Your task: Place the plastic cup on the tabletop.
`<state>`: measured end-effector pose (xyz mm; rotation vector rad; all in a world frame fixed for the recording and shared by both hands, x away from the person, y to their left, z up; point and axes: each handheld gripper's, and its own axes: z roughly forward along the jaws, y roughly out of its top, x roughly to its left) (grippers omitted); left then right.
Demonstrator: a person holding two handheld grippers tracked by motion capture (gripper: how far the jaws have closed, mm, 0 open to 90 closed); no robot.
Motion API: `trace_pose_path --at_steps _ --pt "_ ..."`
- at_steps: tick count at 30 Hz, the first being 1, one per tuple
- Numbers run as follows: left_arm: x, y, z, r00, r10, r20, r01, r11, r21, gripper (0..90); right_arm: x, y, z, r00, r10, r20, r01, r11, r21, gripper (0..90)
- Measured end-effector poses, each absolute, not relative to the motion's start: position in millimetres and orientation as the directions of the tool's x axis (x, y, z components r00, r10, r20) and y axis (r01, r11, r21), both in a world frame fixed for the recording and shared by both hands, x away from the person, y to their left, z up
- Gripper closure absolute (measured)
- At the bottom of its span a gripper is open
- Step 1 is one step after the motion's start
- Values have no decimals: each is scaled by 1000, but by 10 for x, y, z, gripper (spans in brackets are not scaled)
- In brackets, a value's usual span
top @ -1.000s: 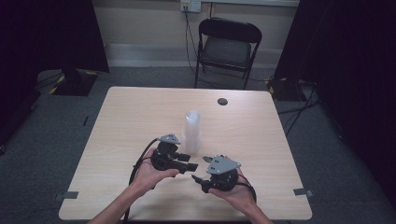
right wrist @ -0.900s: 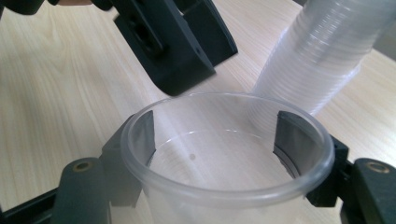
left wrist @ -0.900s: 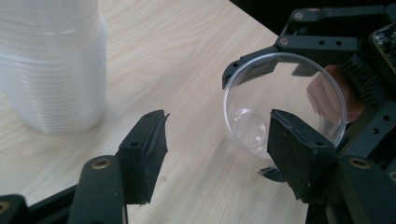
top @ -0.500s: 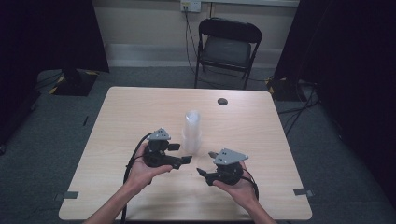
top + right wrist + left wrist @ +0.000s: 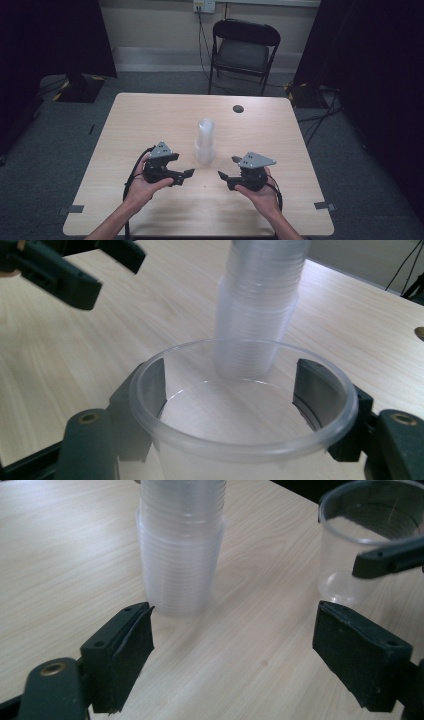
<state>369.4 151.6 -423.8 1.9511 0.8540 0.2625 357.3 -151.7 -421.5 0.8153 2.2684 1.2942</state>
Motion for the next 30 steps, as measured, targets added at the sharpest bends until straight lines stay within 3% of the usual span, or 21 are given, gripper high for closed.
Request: trace_pose_path --at_steps 30 --pt "3391 1885 -4508 711 699 -84 436 -343 832 159 4117 -1694 -4194 -630 776 28 371 269 889 291"
